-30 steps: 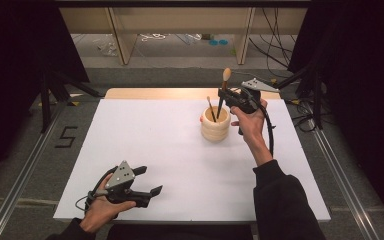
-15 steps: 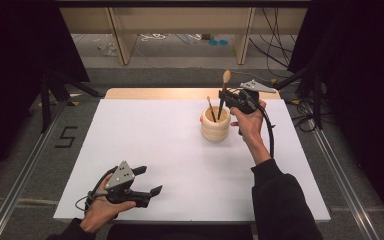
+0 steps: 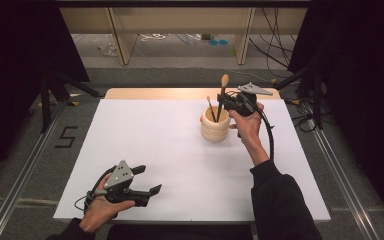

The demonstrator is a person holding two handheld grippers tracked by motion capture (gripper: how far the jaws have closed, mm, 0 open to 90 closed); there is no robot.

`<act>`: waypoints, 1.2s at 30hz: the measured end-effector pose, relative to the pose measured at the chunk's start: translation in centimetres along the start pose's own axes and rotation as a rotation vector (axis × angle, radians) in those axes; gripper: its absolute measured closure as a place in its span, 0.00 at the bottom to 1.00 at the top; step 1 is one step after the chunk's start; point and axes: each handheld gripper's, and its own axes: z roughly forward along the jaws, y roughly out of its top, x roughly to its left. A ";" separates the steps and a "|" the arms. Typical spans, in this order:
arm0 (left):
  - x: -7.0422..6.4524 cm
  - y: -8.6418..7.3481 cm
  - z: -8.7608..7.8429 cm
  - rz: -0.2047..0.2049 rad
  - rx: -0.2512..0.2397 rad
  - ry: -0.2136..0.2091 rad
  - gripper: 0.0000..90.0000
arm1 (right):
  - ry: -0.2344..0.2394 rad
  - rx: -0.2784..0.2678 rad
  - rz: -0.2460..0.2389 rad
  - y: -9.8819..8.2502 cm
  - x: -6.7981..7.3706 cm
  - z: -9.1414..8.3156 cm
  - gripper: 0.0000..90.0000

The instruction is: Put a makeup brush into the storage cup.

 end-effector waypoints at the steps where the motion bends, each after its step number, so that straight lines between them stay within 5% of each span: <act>1: 0.0 0.0 0.0 -0.002 0.000 0.000 0.19 | -0.003 0.011 0.000 0.0 0.1 0.0 0.86; 36: -0.2 -0.1 0.1 -0.012 0.008 0.007 0.19 | 0.006 0.097 0.017 -2.3 -0.6 1.2 0.86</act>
